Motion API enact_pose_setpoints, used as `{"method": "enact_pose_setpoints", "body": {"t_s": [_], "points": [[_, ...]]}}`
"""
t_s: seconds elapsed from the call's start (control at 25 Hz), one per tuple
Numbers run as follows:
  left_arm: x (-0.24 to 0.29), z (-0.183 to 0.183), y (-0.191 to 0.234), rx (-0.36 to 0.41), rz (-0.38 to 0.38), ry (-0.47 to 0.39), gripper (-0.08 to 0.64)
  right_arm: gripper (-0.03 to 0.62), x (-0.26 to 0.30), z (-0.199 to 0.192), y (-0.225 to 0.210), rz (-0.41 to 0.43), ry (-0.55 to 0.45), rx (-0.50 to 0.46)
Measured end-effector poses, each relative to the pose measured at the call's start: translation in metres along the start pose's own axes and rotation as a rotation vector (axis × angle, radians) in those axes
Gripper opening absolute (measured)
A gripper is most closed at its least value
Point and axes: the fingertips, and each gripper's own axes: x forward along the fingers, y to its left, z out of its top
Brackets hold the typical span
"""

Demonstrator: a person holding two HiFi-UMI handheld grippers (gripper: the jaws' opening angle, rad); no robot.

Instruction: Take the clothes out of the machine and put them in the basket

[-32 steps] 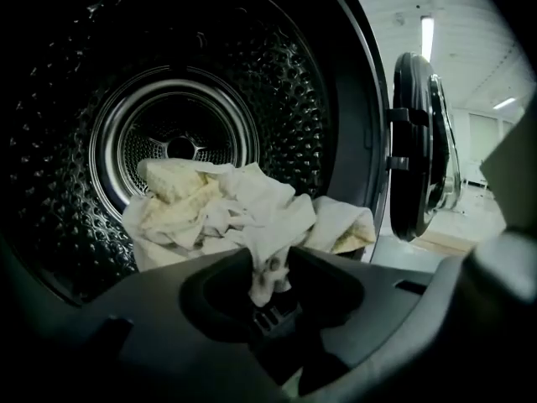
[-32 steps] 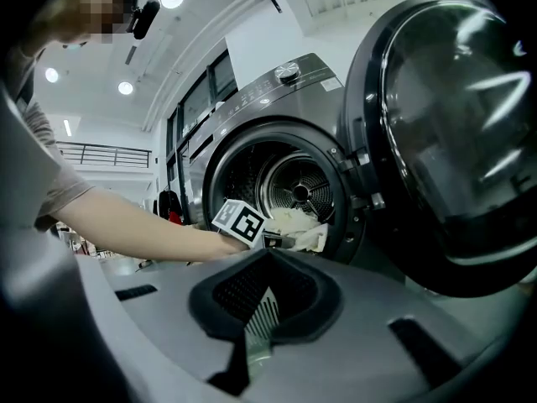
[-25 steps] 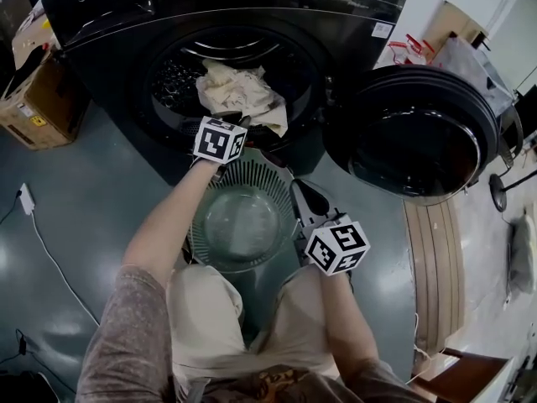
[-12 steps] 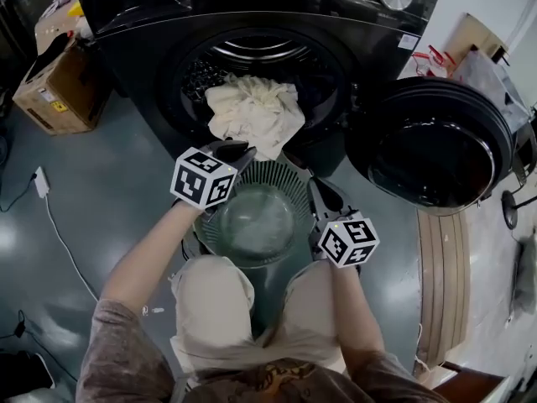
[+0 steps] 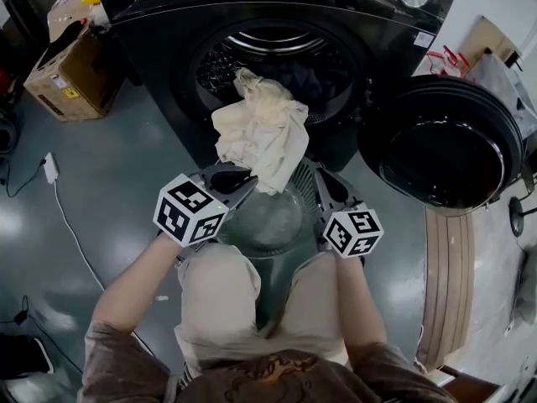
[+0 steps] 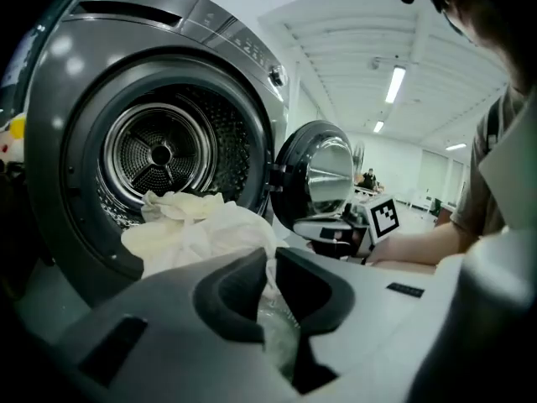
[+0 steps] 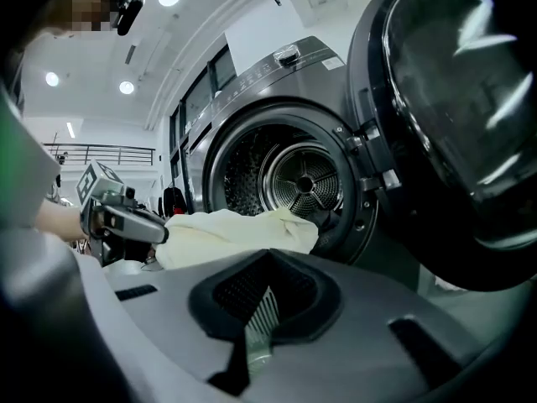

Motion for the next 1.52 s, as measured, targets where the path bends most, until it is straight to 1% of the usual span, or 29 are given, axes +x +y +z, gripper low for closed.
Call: {"method": "enact_pose_setpoints", "body": {"t_s": [0.12,0.16,0.2,0.24,0.32,0.36,0.48,0.6,0.8,0.92,1.0,1.04,1.12,1.28,1.32,1.4,1.52], "points": [[-0.002,0.0,0.005,-0.018,0.017,-0.012,0.043,-0.005,0.0,-0.001,0.002,0.005,0.001,-0.004],[-0.003,0.0,0.007,-0.006,0.036,-0.014,0.047,-0.005,0.0,-0.002,0.002,0.006,0.003,-0.007],[-0.003,0.001,0.011,0.013,0.064,-0.018,0.067,-0.005,0.0,-0.002,0.003,0.006,0.004,-0.009],[-0.004,0.002,0.016,0.032,0.098,-0.026,0.117,-0.005,-0.001,-0.001,0.003,0.006,0.003,-0.009],[-0.003,0.009,0.032,0.06,0.155,-0.048,0.315,-0.005,-0.004,0.001,0.003,0.004,-0.003,-0.005],[-0.001,0.015,0.042,0.067,0.174,-0.059,0.331,-0.005,-0.005,0.002,0.003,0.003,-0.006,-0.003],[0.019,0.027,0.074,0.078,0.22,-0.069,0.357,-0.005,-0.008,0.005,0.007,0.006,-0.009,-0.013],[0.05,0.03,0.1,0.094,0.247,-0.042,0.38,-0.005,-0.01,0.006,0.01,0.004,-0.005,-0.033],[0.103,0.022,0.144,0.111,0.29,0.052,0.417,-0.005,-0.014,0.013,0.008,-0.017,-0.029,-0.029],[0.126,0.019,0.171,0.095,0.327,0.099,0.431,-0.005,-0.015,0.013,0.009,-0.028,-0.031,-0.036],[0.135,0.009,0.188,0.073,0.353,0.155,0.439,-0.005,-0.012,0.009,0.011,-0.038,-0.021,-0.044],[0.139,0.004,0.196,0.064,0.364,0.178,0.44,-0.005,-0.01,0.007,0.013,-0.042,-0.012,-0.053],[0.15,0.003,0.205,0.074,0.382,0.18,0.442,-0.005,-0.009,0.006,0.016,-0.045,0.002,-0.073],[0.161,0.004,0.207,0.094,0.386,0.199,0.436,-0.005,-0.01,0.009,0.019,-0.036,0.0,-0.088],[0.161,0.005,0.206,0.096,0.38,0.205,0.414,-0.005,-0.01,0.01,0.02,-0.033,-0.004,-0.085],[0.159,0.003,0.201,0.09,0.359,0.211,0.315,-0.005,-0.01,0.01,0.021,-0.029,-0.009,-0.08],[0.155,-0.001,0.187,0.049,0.311,0.207,0.155,-0.005,-0.008,0.007,0.021,-0.027,-0.002,-0.082]]}}
